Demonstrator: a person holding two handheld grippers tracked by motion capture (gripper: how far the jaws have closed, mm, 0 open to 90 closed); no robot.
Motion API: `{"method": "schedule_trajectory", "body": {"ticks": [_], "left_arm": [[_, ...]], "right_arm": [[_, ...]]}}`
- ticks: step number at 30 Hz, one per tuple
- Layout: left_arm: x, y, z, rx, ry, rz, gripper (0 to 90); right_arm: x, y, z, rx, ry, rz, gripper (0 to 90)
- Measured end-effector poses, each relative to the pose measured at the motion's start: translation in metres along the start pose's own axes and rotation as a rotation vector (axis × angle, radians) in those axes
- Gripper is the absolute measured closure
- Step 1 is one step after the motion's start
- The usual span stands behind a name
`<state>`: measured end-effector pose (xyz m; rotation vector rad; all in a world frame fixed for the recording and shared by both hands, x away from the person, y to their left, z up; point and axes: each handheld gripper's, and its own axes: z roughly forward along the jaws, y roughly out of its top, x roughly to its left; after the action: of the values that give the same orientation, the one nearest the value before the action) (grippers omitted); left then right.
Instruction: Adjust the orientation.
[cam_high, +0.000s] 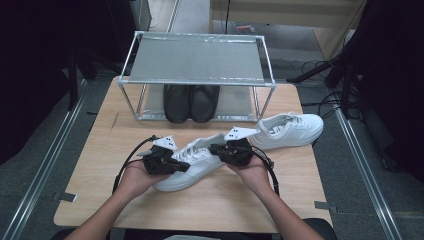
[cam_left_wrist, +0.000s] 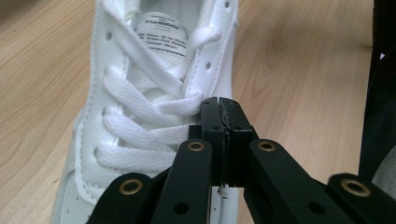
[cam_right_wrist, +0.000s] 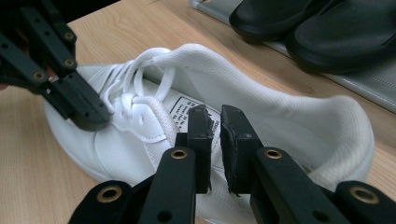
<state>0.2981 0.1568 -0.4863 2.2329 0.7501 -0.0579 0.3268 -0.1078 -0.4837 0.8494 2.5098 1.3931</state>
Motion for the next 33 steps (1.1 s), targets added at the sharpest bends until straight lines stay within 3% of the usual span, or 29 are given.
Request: {"method": "schedule_trajectory", "body": {"ticks": [16, 22, 33], "left_arm": [[0.018, 0.005, -0.003, 0.007, 0.024, 0.001, 89.9], [0.024, 0.007, -0.002, 0.007, 0.002, -0.002, 90.0], [0.032, 0.016, 0.0, 0.019, 0.022, 0.016, 89.9]], "right_arm": [[0.019, -0.008, -0.006, 0.009, 0.001, -0.026, 84.2], [0.026, -0.01, -0.009, 0.018, -0.003, -0.019, 87.2], [0.041, -0.014, -0.014, 0.054, 0.004, 0.002, 90.0]]}}
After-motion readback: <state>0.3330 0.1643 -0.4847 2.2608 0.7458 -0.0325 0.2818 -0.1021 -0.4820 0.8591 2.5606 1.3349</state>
